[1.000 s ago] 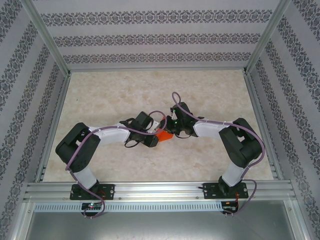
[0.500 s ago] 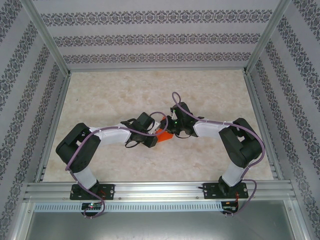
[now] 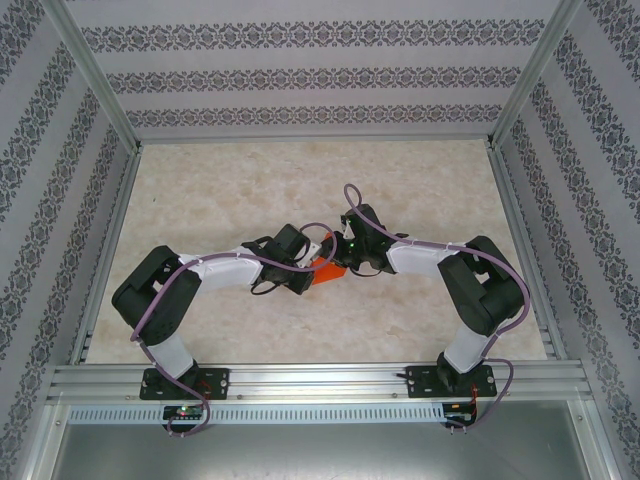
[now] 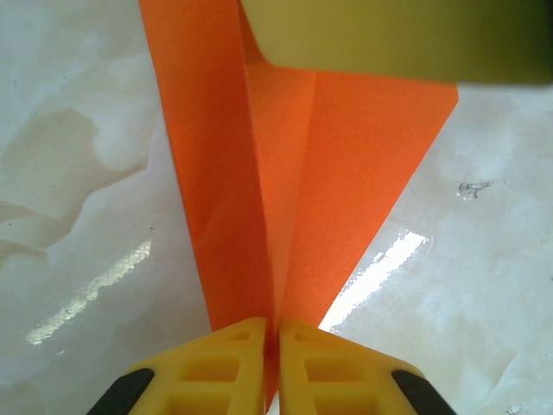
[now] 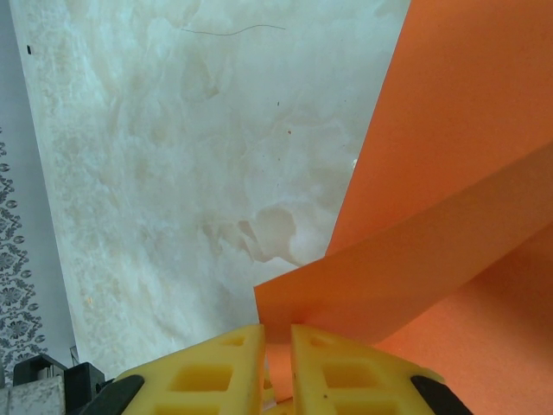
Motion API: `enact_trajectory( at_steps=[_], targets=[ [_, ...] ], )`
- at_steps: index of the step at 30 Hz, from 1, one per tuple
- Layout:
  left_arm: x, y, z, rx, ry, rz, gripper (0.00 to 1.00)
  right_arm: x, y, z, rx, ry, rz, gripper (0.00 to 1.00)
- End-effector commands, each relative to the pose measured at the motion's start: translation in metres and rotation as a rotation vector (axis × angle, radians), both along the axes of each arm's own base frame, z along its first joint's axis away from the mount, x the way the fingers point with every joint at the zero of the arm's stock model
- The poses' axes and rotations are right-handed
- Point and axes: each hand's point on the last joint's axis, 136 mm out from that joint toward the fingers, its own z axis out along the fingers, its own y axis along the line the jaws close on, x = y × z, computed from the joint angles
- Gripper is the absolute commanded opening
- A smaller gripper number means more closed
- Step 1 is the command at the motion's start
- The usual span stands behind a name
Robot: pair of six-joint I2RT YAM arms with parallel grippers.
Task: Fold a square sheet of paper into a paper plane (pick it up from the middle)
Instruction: Fourth fold the wing at the center of the table.
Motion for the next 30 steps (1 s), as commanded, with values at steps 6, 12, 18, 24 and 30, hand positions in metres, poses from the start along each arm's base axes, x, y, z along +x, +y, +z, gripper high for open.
enact_trajectory(
  at_steps=[6,12,18,24,30],
  targets=[
    [-0.002,-0.009,0.002,-0.006,0.007,-0.029,0.02,0.01,-0.002,0.005,0.001,-0.018,-0.019,0.17],
    [-0.007,-0.022,0.007,-0.107,0.068,-0.019,0.0,0.008,-0.001,0.006,0.006,-0.019,-0.009,0.18],
    [-0.005,-0.026,0.007,-0.174,0.122,0.006,0.0,0.008,-0.001,0.003,0.001,-0.015,-0.008,0.18],
    [-0.005,-0.025,0.005,-0.231,0.181,0.032,0.0,0.009,-0.002,-0.002,-0.01,-0.01,-0.011,0.18],
    [-0.003,-0.021,0.005,-0.264,0.206,0.052,0.02,0.013,0.0,-0.008,-0.012,-0.005,-0.011,0.18]
  ],
)
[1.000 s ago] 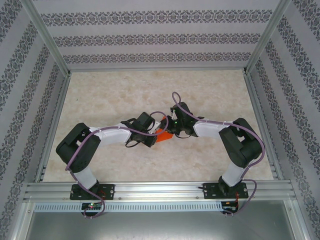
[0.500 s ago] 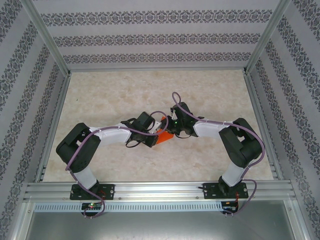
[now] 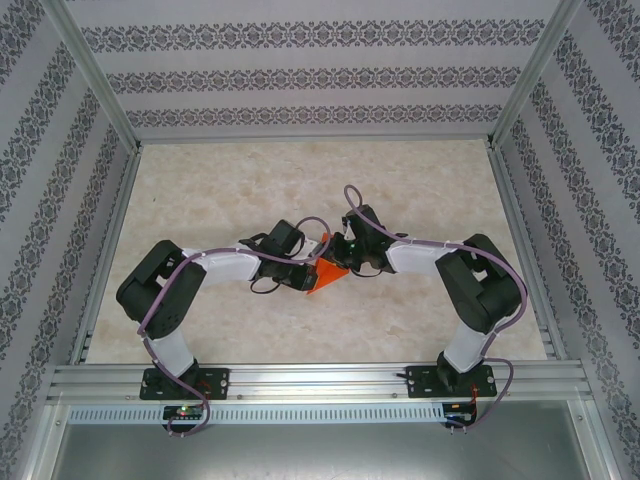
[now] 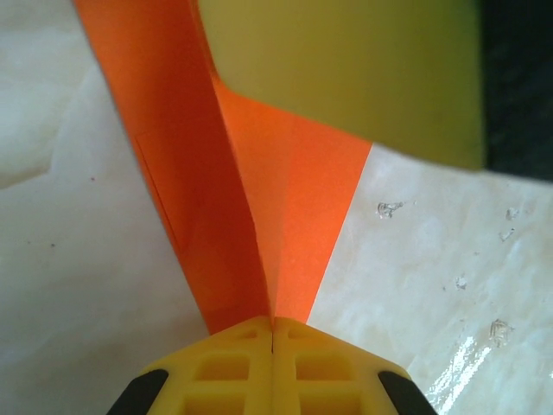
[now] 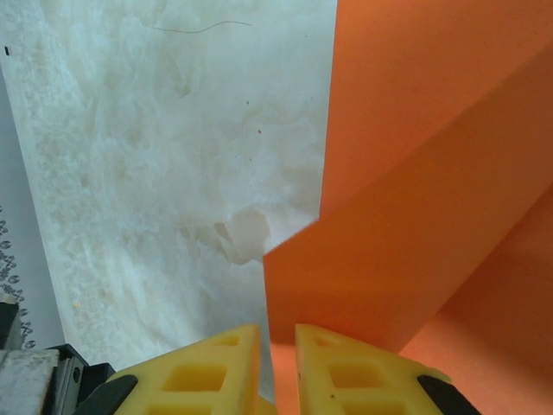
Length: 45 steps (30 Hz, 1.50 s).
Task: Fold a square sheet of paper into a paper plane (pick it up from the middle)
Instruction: Fourth fold the wing at the center of the table.
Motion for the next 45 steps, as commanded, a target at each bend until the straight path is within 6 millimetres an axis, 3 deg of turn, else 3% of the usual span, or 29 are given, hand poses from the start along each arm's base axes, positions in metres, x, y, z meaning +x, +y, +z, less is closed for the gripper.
enact_trajectory(
  at_steps=[1,4,9,17,20,25,32,45],
  targets=[
    [0.003,-0.004,0.002,-0.053,0.02,0.012,0.03,0.014,0.004,0.002,0.008,-0.031,-0.003,0.18],
    [0.003,-0.002,0.001,-0.041,0.018,0.018,0.05,0.015,0.004,0.0,0.004,-0.029,-0.006,0.18],
    [0.003,0.005,-0.001,-0.009,0.007,0.025,0.18,0.015,0.001,-0.006,-0.012,-0.014,-0.014,0.18],
    [0.001,0.012,-0.004,0.037,-0.018,0.006,0.26,0.017,0.001,-0.007,-0.011,-0.012,-0.014,0.18],
    [0.001,0.011,-0.004,0.04,-0.022,0.001,0.25,0.018,0.002,-0.007,-0.008,-0.013,-0.013,0.18],
    [0.002,0.01,-0.003,0.041,-0.026,0.0,0.11,0.018,0.002,-0.007,-0.009,-0.013,-0.012,0.18],
    [-0.002,0.011,-0.008,0.035,-0.01,0.009,0.01,0.017,0.002,-0.01,-0.009,-0.006,-0.008,0.18],
    [-0.003,0.01,-0.015,-0.02,0.083,0.094,0.0,0.02,0.005,-0.016,0.016,-0.005,-0.001,0.19]
  ],
)
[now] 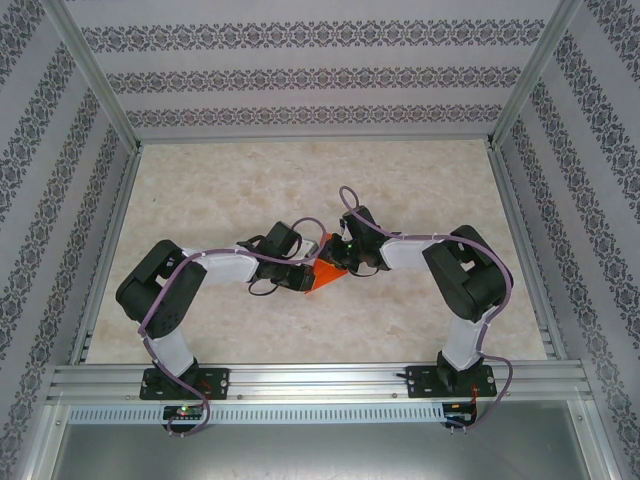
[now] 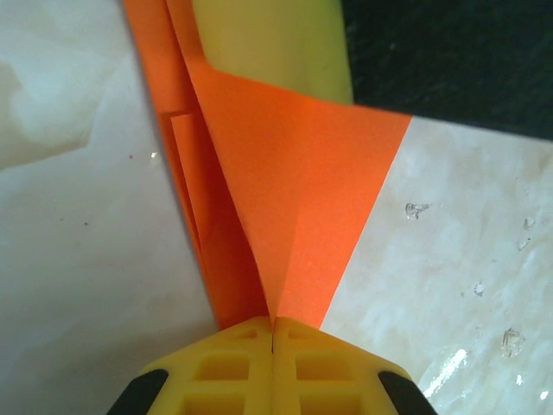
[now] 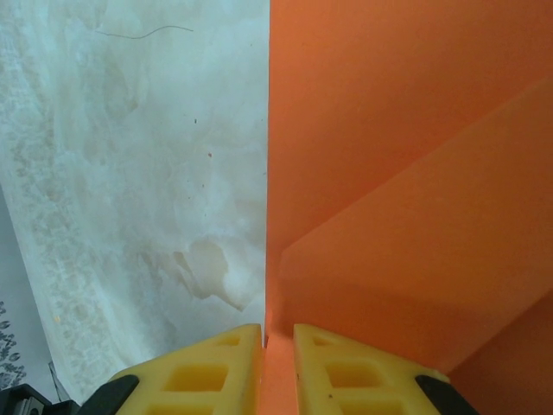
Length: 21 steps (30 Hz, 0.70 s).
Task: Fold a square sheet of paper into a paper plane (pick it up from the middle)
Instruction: Fourth fold the wing at the center of the table.
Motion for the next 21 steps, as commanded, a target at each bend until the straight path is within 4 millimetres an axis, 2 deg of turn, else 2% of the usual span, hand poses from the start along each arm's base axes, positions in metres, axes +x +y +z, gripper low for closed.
enact_trajectory(
  at_steps=[1,5,21],
  targets=[
    [-0.002,0.006,-0.009,-0.017,0.061,0.049,0.0,0.012,0.004,0.011,0.037,-0.049,0.005,0.19],
    [-0.002,0.007,-0.01,-0.035,0.076,0.079,0.0,0.015,0.006,0.02,0.047,-0.068,0.021,0.2],
    [-0.003,0.011,-0.014,-0.024,0.094,0.088,0.0,0.009,-0.004,-0.022,-0.016,0.022,0.016,0.19]
  ],
)
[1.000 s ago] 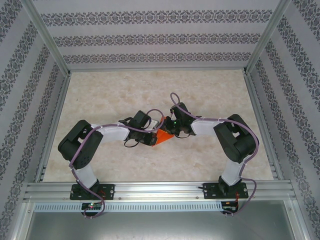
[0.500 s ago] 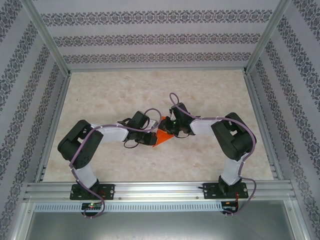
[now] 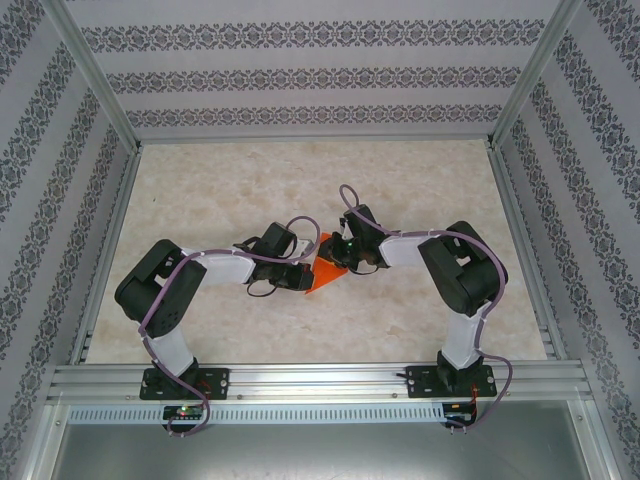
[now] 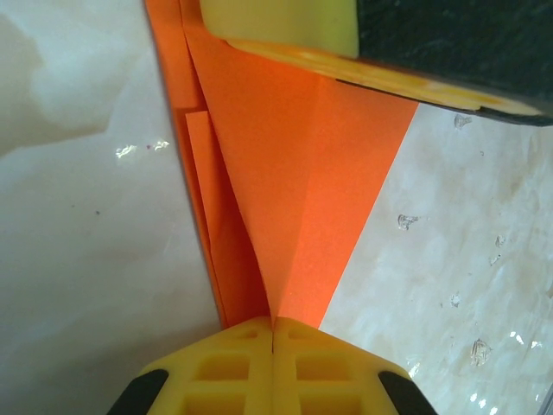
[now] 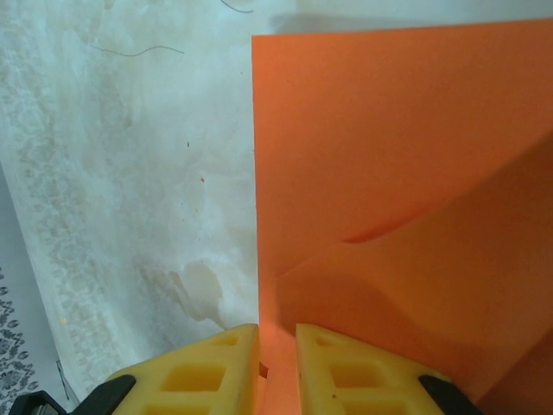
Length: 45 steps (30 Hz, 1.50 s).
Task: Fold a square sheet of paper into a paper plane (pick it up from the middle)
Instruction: Fourth fold the wing at the center of the table.
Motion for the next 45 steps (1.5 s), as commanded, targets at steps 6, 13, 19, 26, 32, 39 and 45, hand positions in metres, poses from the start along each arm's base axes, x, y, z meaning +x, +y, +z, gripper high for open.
enact_trajectory(
  at_steps=[6,13,19,26,32,39,45],
  targets=[
    [-0.004,0.012,-0.016,0.044,0.044,0.028,0.0,0.003,-0.001,-0.002,-0.003,-0.009,0.019,0.19],
    [-0.002,0.011,-0.014,-0.001,0.062,0.086,0.0,0.011,0.001,0.028,0.031,-0.073,0.021,0.21],
    [0.001,0.014,-0.014,-0.042,0.081,0.123,0.0,0.008,0.01,0.021,0.075,-0.045,0.049,0.21],
    [0.002,0.014,-0.015,-0.043,0.089,0.13,0.0,0.009,0.013,0.01,0.064,-0.019,0.057,0.21],
    [0.0,0.015,-0.017,-0.037,0.09,0.131,0.0,0.008,0.008,-0.005,0.03,0.013,0.043,0.21],
    [-0.001,0.019,-0.019,-0.02,0.093,0.143,0.0,0.006,0.008,-0.009,0.019,0.038,0.054,0.19],
    [0.004,0.017,-0.001,-0.038,0.06,0.144,0.11,-0.013,-0.004,-0.04,-0.092,0.115,0.077,0.13]
  ],
)
